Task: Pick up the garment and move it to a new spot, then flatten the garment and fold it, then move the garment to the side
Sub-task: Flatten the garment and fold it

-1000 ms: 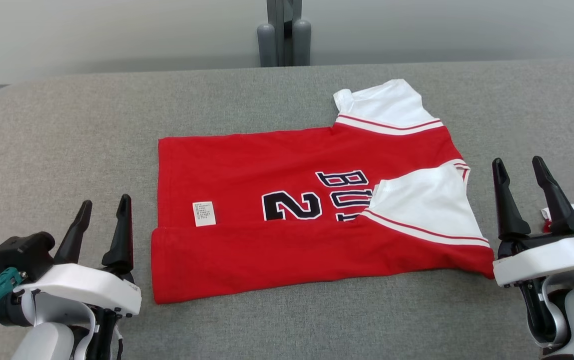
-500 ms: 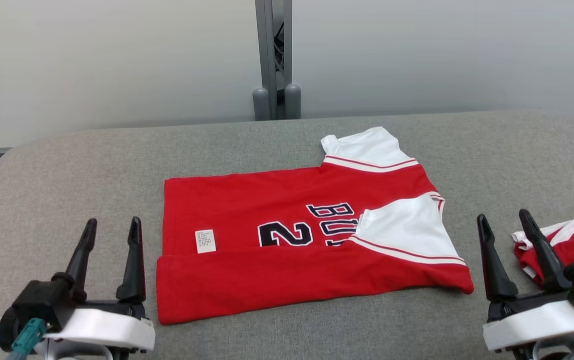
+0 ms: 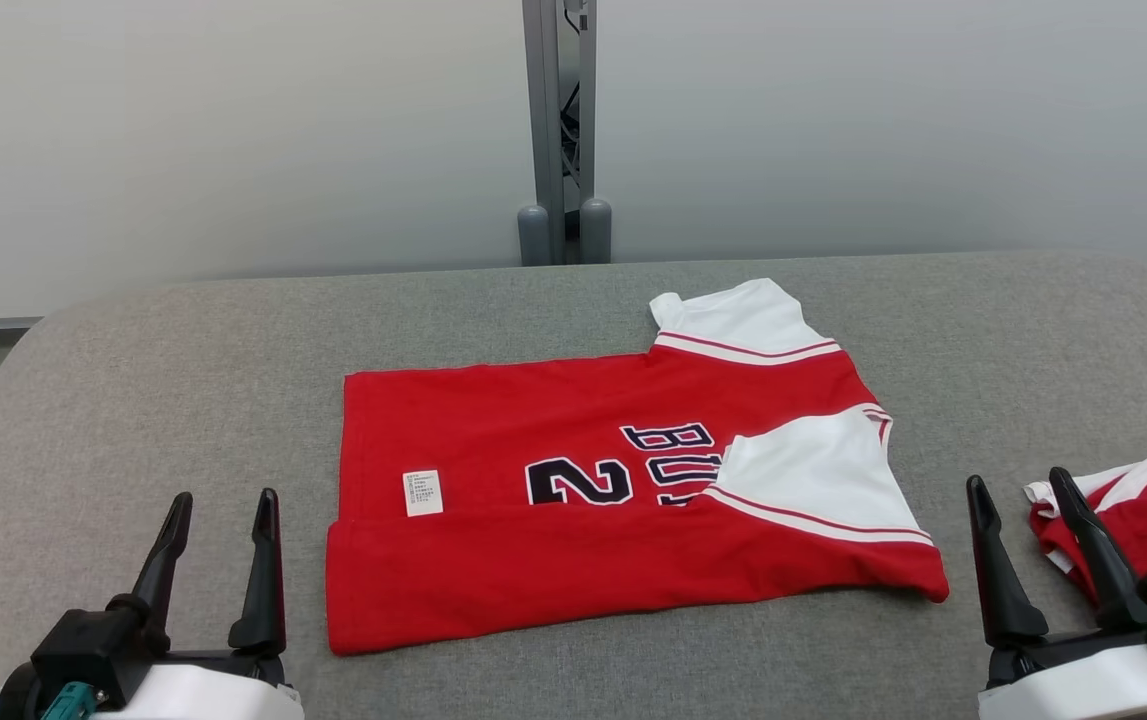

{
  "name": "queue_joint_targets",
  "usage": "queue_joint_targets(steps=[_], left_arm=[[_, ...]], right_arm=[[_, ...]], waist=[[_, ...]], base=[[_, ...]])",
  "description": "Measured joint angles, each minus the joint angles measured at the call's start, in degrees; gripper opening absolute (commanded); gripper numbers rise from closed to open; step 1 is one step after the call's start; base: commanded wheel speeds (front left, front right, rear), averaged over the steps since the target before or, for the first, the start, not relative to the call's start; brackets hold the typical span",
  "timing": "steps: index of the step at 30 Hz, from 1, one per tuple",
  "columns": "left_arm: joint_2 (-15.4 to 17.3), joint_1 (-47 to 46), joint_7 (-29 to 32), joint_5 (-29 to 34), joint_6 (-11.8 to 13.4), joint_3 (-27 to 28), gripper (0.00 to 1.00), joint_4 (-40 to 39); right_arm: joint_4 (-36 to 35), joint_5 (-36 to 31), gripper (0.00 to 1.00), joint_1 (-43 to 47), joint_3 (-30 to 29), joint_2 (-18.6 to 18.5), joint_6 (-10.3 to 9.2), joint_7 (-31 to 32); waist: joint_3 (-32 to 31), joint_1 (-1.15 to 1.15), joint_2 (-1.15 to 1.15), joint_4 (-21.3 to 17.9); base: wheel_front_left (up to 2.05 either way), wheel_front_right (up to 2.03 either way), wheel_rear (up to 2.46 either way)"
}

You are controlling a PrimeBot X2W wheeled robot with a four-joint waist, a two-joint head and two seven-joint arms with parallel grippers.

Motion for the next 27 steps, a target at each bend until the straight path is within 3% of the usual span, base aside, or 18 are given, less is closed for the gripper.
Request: queue_joint_targets(steps=[18, 27], left_arm=[[-1.78, 1.02, -0.1, 3.14, -2.92, 2.75, 1.0, 1.67], [-1.78, -0.32, 2.53, 3.92, -3.61, 0.63, 1.0, 2.01]], right_arm=[[0.12, 0.58, 1.0, 0.58, 0.12, 0.04, 0.0, 0.77], [3.22, 0.11, 1.0, -0.52, -0.68, 0.08, 0.0, 2.14]], waist=[[-0.42, 0.0, 0.0, 0.5], [0.11, 0.0, 0.0, 0.56]], base=[[0.0, 0.0, 0.0], [0.0, 0.0, 0.0]])
